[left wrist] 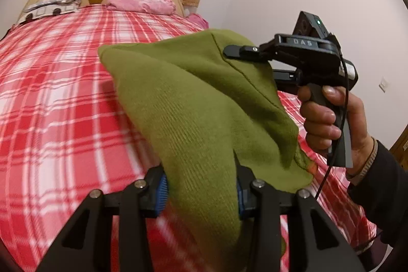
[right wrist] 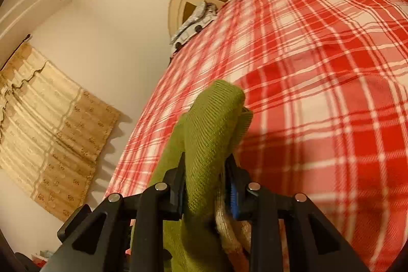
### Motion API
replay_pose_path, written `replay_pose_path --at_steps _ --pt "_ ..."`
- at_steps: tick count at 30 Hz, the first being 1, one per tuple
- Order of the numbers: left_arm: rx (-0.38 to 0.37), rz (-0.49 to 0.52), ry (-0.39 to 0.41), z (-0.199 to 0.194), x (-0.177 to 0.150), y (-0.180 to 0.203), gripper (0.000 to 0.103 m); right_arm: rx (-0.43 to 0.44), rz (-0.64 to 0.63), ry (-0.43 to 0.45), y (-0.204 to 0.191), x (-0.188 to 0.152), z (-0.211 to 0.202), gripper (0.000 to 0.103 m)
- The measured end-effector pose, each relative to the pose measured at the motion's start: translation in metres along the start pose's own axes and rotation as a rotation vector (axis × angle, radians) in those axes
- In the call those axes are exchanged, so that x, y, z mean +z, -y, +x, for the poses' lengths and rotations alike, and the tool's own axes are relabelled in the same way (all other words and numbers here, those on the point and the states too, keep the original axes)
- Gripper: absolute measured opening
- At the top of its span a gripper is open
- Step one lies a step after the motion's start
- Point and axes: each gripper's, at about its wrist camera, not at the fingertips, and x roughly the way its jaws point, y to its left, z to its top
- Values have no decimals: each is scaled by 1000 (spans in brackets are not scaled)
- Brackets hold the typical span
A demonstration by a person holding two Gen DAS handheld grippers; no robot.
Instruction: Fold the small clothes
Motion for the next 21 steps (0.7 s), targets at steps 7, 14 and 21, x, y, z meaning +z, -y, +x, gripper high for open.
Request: replay_pose_path --at_steps 7,14,21 --pt "79 0 10 -49 -29 -6 42 25 -42 -56 -40 -41 14 27" --pt "137 -43 23 -86 -49 -28 42 39 -96 -120 -88 -71 45 27" --pt "210 -81 38 -115 -61 -48 42 80 -114 -159 -122 -89 81 27"
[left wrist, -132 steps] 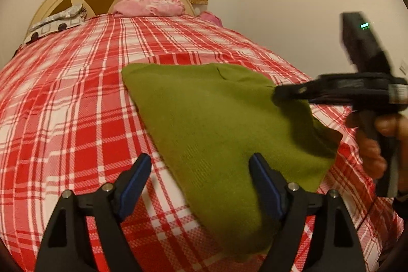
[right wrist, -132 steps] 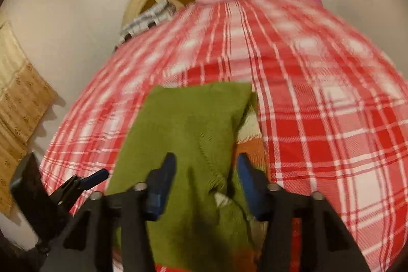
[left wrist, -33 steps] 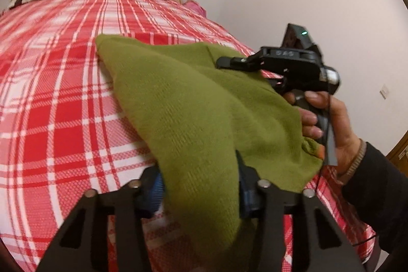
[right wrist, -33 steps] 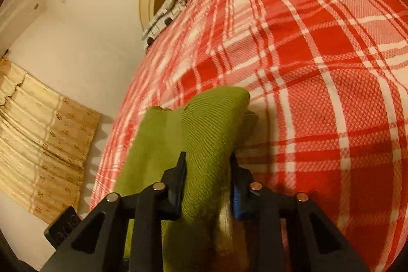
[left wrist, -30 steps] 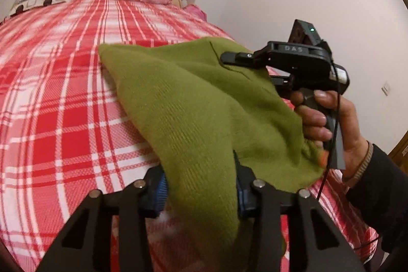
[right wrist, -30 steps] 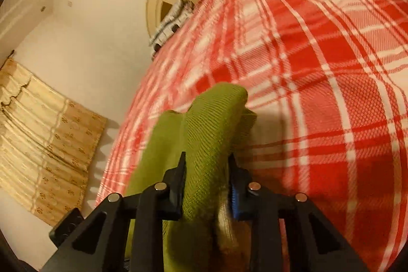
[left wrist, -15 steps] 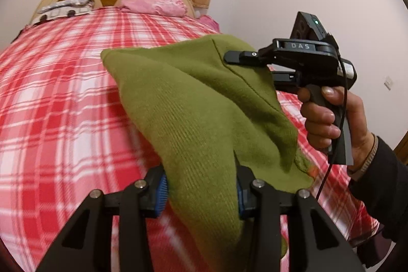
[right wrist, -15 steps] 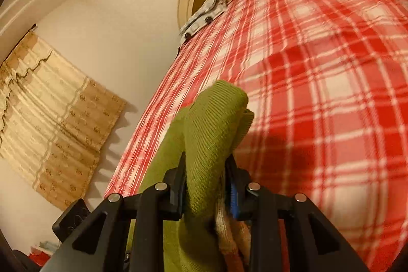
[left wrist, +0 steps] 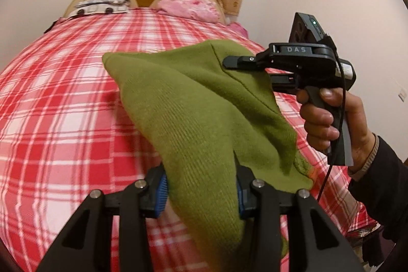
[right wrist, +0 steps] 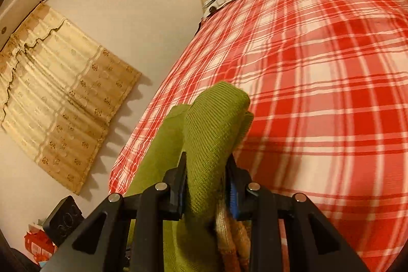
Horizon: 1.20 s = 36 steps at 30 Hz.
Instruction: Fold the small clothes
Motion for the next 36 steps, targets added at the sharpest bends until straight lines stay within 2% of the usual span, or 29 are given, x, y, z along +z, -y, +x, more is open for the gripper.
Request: replay_pose_path --at_steps 8,29,36 --pt "50 -48 20 -25 -11 -35 42 37 -20 -47 -33 -3 47 27" --pt "114 -116 90 -73 -34 -83 42 69 -79 -134 -93 -8 114 27" --pt "140 -150 95 -79 -46 -101 42 84 -95 -172 -108 -12 141 27"
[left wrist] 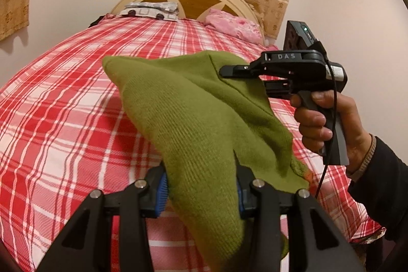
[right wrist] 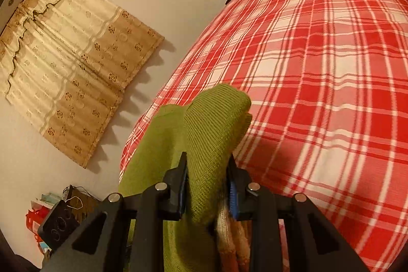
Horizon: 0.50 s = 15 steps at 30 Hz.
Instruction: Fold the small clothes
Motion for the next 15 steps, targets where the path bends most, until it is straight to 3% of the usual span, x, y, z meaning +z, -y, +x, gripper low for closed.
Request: replay_pose_path --at_steps 15 --pt "32 -33 -58 10 -24 -24 42 -16 20 -80 3 -5 60 27"
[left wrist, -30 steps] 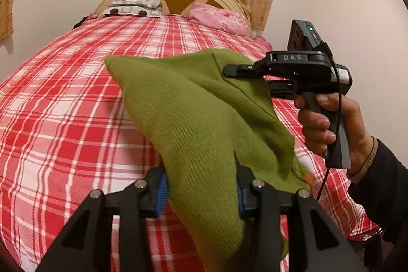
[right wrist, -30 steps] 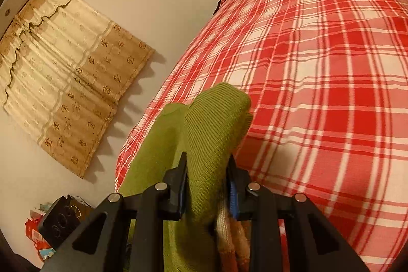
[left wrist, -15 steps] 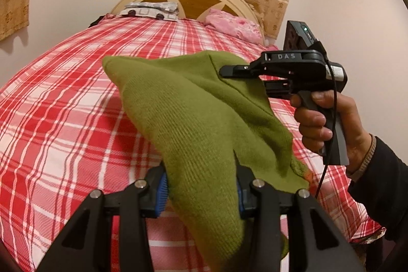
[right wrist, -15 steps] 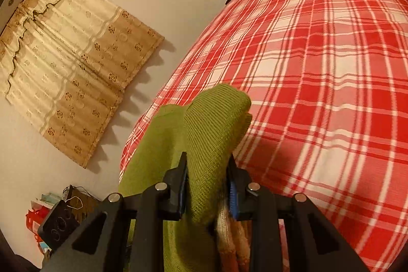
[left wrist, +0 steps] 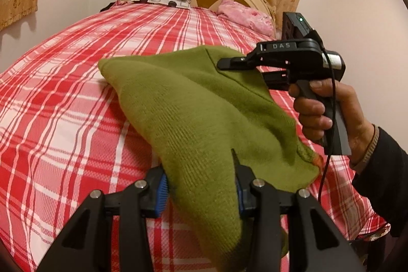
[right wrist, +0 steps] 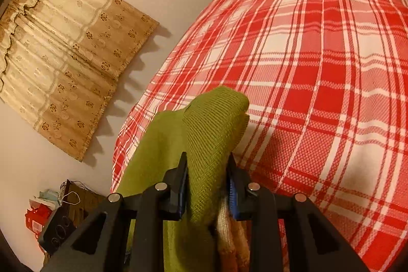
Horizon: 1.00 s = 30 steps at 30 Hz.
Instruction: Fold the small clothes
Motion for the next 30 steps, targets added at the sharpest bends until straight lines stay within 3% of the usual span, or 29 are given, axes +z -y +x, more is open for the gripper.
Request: replay_pose_path --at_steps 17,25,30 --pt "-19 -17 3 -5 -27 -10 43 -23 11 -22 3 -2 22 27" --pt "24 1 -3 -9 -28 -4 54 -106 -2 -34 10 -4 30 27" --pt "60 37 24 -24 -28 4 61 -176 -57 -25 -1 -4 25 34"
